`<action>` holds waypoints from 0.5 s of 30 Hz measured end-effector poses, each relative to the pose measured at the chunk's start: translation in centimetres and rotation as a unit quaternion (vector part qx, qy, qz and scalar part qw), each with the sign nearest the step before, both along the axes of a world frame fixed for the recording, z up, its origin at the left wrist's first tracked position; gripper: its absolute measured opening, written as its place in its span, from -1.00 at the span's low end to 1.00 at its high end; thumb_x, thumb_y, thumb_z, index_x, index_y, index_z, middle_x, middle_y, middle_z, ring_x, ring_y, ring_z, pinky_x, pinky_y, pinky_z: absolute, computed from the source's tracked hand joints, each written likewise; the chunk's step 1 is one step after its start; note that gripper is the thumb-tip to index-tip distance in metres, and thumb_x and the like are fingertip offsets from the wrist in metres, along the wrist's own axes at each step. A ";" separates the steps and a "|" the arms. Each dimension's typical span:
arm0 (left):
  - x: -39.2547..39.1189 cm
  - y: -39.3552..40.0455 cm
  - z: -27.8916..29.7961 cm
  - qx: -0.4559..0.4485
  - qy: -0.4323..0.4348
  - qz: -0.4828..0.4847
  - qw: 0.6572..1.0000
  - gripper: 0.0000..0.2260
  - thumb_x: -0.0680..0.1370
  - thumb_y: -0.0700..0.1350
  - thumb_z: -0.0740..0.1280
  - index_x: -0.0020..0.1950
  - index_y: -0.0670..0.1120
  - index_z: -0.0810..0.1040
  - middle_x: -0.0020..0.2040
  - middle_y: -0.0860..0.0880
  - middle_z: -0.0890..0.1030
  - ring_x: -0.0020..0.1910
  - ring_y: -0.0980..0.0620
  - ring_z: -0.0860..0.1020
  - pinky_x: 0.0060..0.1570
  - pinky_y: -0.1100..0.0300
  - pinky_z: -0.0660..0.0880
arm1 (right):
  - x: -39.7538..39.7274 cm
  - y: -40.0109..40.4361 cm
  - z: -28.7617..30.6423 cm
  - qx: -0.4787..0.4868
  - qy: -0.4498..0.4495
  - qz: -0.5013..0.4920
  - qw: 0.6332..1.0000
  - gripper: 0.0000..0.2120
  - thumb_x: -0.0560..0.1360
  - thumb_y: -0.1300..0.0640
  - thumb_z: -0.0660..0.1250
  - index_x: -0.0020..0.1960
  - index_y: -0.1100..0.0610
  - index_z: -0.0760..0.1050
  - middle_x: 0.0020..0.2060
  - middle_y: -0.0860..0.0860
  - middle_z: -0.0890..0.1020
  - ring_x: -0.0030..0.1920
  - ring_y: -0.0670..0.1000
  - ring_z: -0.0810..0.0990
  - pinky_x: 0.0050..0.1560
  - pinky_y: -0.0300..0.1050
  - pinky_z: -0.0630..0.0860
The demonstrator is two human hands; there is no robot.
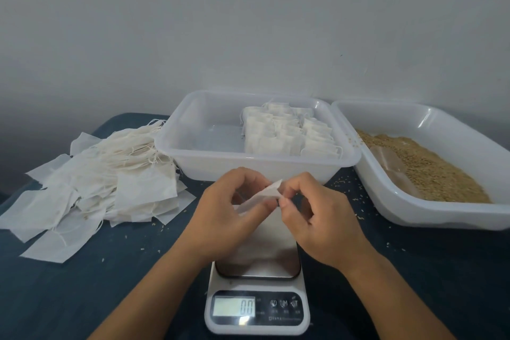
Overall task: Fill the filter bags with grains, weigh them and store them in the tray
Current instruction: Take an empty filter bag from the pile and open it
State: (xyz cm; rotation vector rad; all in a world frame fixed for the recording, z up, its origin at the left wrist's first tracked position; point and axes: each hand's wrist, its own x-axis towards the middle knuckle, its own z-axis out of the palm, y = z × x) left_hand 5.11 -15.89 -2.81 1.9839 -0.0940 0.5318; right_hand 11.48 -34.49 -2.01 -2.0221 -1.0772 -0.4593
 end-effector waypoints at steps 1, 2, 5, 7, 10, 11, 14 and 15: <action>-0.1 0.2 0.0 -0.020 0.021 -0.039 0.999 -0.71 0.46 0.15 0.45 0.14 0.11 0.60 0.06 0.13 0.68 0.10 0.08 0.64 0.08 0.28 0.53 | 0.0 -0.2 0.0 -0.009 0.012 0.014 1.000 -0.89 0.56 -0.01 0.26 -0.02 0.02 0.44 -0.37 -0.35 0.47 -0.52 -0.10 0.36 -0.44 -0.37 0.27; -0.1 0.4 0.1 -0.049 0.043 -0.077 0.995 -0.64 0.46 0.13 0.46 0.22 0.10 0.57 0.14 0.13 0.67 0.20 0.10 0.62 0.16 0.29 0.51 | 0.1 -0.3 0.1 -0.013 0.026 0.027 0.999 -0.91 0.57 -0.01 0.25 -0.02 -0.01 0.40 -0.38 -0.35 0.47 -0.53 -0.10 0.36 -0.43 -0.38 0.25; -0.3 1.3 1.0 -0.175 0.126 -0.168 0.962 -0.51 0.44 0.12 0.48 0.36 0.11 0.53 0.28 0.10 0.64 0.32 0.08 0.58 0.22 0.14 0.54 | -0.2 -0.6 0.4 0.007 0.052 0.060 0.997 -0.92 0.59 -0.02 0.22 -0.02 -0.06 0.34 -0.44 -0.23 0.44 -0.53 -0.09 0.35 -0.44 -0.35 0.25; -0.3 1.7 1.9 -0.231 0.173 -0.225 0.931 -0.50 0.47 0.09 0.46 0.41 0.10 0.51 0.32 0.03 0.62 0.34 -0.03 0.57 0.31 -0.08 0.53 | -0.6 -0.6 0.8 0.032 0.059 0.079 0.995 -0.93 0.61 -0.01 0.22 -0.01 -0.07 0.34 -0.45 -0.15 0.48 -0.53 -0.08 0.44 -0.48 -0.25 0.35; 0.3 1.5 3.1 -0.204 0.226 -0.294 0.906 -0.51 0.52 0.02 0.45 0.44 0.04 0.48 0.30 -0.07 0.61 0.33 -0.11 0.58 0.33 -0.21 0.52 | -1.2 -0.5 1.5 0.081 0.067 0.100 0.989 -0.93 0.63 0.01 0.22 0.00 -0.02 0.35 -0.36 -0.04 0.59 -0.46 -0.06 0.57 -0.48 -0.09 0.47; 0.6 1.2 3.6 -0.186 0.246 -0.316 0.897 -0.55 0.53 0.00 0.46 0.41 0.05 0.50 0.27 -0.08 0.62 0.31 -0.11 0.59 0.27 -0.19 0.56 | -1.3 -0.5 1.8 0.092 0.063 0.097 0.989 -0.93 0.63 0.02 0.22 0.00 -0.02 0.35 -0.37 -0.03 0.57 -0.47 -0.05 0.53 -0.49 -0.07 0.45; 1.5 0.5 4.9 -0.159 0.274 -0.359 0.878 -0.73 0.53 -0.04 0.44 0.24 0.08 0.61 0.12 0.00 0.64 0.16 -0.04 0.62 0.07 0.06 0.61 | -1.4 -0.8 2.6 0.104 0.080 0.097 0.987 -0.93 0.61 -0.01 0.25 -0.01 -0.06 0.37 -0.35 -0.05 0.60 -0.46 0.09 0.54 -0.47 0.12 0.44; 1.8 0.4 5.1 -0.155 0.273 -0.360 0.879 -0.76 0.53 -0.06 0.43 0.19 0.08 0.62 0.08 0.01 0.63 0.11 0.00 0.62 0.02 0.11 0.60 | -1.4 -1.1 2.8 0.100 0.087 0.099 0.986 -0.93 0.60 -0.02 0.27 -0.02 -0.09 0.38 -0.32 -0.08 0.64 -0.45 0.12 0.56 -0.46 0.12 0.45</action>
